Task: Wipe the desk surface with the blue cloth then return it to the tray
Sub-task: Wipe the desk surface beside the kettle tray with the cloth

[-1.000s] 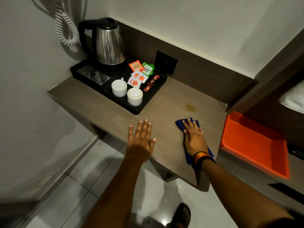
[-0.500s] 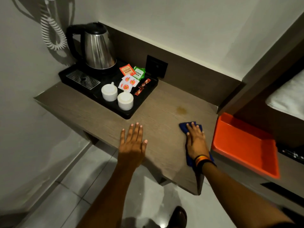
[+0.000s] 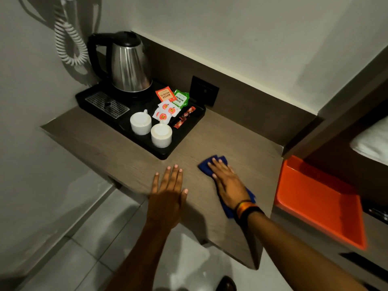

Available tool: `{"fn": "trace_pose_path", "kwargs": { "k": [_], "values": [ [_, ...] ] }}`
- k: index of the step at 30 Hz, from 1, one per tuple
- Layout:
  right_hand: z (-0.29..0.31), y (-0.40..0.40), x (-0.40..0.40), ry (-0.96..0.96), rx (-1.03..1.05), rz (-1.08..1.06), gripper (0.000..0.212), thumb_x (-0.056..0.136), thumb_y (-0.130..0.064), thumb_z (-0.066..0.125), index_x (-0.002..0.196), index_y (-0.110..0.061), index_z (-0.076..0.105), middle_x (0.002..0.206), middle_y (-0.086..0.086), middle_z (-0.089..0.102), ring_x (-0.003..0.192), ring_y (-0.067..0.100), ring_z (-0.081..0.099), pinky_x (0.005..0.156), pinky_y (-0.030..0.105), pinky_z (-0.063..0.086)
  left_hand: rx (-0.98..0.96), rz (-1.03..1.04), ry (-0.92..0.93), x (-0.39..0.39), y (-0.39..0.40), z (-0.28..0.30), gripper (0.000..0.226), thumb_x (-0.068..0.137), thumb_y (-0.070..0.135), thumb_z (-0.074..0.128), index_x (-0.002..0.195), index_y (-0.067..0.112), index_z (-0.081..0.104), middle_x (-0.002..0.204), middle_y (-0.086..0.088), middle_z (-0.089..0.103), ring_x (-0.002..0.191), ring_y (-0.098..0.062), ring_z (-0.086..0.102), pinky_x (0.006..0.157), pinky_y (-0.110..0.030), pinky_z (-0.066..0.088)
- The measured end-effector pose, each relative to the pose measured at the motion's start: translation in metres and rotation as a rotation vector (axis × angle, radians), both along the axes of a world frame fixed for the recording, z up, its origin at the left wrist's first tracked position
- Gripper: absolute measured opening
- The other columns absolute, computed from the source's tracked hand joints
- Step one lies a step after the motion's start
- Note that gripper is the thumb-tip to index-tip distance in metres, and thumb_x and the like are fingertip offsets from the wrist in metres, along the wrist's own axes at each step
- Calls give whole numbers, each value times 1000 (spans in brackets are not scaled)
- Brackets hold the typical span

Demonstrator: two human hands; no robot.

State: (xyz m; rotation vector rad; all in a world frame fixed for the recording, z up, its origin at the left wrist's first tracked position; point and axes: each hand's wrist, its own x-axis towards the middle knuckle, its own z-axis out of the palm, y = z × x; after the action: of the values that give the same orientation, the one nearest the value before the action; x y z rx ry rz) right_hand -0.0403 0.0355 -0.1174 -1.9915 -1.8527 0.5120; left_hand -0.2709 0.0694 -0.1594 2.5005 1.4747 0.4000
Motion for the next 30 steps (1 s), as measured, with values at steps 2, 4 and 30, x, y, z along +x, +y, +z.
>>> {"fn": "trace_pose_path", "kwargs": {
  "k": [2,4,30],
  "values": [
    [-8,-21,26,-24,15,-40,45,106,-32,33,151,-35,32,161,-12,24,150,6,13,124,36,8,-18,-1,-5,-2,0,1,64,107,47,28,162,15,30,171,-10,29,158,-28,29,127,-61,24],
    [-12,-3,55,-58,39,-161,45,105,-30,37,150,-32,35,161,-4,29,151,15,21,124,44,14,-38,-6,-4,-1,1,2,64,107,47,25,163,16,28,172,-9,27,159,-27,25,128,-60,22],
    [0,-50,-53,-122,43,-8,54,103,-15,41,151,-37,29,161,-14,13,149,8,2,121,35,-1,75,4,-20,-1,-4,7,61,109,41,34,163,13,29,171,-11,30,159,-27,27,128,-57,23]
  ]
}}
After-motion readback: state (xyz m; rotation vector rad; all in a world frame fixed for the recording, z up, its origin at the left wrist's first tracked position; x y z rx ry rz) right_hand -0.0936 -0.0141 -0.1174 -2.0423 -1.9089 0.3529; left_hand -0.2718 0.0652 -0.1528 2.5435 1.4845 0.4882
